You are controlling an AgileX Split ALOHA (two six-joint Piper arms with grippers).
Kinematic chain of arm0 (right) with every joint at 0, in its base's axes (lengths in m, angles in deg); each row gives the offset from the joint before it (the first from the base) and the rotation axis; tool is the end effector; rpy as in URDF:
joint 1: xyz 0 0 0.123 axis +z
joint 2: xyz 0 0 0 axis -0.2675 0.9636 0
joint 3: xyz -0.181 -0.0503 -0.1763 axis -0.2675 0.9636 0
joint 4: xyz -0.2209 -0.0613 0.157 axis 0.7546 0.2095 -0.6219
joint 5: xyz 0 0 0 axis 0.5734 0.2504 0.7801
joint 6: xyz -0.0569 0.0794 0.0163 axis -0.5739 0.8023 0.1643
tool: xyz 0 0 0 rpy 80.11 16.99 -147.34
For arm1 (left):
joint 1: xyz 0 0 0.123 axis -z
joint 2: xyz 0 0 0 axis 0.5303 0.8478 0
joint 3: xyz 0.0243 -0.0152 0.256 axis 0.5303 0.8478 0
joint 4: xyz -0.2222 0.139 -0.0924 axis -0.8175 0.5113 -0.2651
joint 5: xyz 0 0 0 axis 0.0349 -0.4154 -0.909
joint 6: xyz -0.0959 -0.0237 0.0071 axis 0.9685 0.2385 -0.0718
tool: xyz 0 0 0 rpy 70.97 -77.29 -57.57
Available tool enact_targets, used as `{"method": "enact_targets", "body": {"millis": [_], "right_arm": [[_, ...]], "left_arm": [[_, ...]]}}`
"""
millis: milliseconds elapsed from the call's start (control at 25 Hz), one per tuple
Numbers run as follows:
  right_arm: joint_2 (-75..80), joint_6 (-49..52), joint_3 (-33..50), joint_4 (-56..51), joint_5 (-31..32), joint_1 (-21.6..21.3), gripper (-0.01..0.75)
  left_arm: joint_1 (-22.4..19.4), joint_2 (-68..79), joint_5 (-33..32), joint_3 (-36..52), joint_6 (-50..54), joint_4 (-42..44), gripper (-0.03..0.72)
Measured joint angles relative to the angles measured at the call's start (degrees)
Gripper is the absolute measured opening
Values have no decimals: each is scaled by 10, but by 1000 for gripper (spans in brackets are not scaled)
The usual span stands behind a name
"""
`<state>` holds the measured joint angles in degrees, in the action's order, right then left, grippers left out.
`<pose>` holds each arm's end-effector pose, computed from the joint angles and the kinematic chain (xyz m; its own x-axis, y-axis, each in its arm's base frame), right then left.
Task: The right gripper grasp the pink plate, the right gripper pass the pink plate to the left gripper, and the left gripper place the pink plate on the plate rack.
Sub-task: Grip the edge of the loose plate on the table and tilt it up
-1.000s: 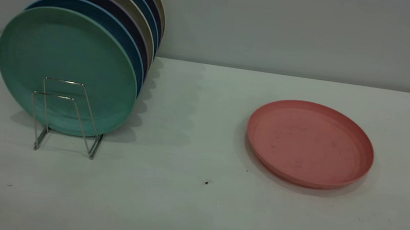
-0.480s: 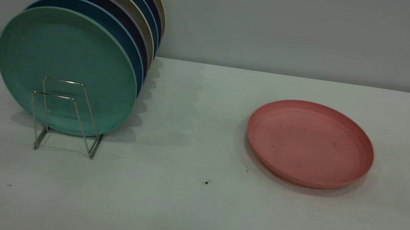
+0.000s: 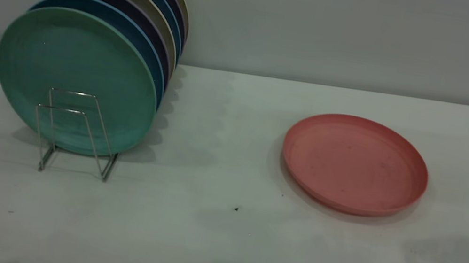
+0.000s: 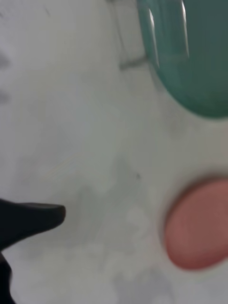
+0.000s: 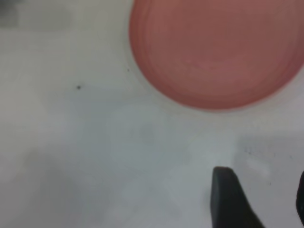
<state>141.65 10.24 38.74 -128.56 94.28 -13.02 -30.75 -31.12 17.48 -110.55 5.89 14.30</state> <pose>0.3143 0.0435 0.1390 -0.8321 -0.1049 -0.5446 -0.2603 0.9409 0.2165 0.2201 -0.0485 0.2073 -0.6922 -0.0470 -0.7201 0.2988 0.8897 -0.3453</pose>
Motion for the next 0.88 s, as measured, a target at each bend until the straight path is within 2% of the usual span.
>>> {"method": "enact_targets", "body": {"millis": [160,440,880], "right_arm": [[90,-29,-64,-19,46,-36,363],[220,-82,-166,-76,130,-95,363],[371,-95,-289,-106,125,-99,363]], "left_arm": [[0,23,-12,0,-73,-72,449],[0,26,-13,0,-96,-96,449],[0,26,-32,0,-97,-96,449]]}}
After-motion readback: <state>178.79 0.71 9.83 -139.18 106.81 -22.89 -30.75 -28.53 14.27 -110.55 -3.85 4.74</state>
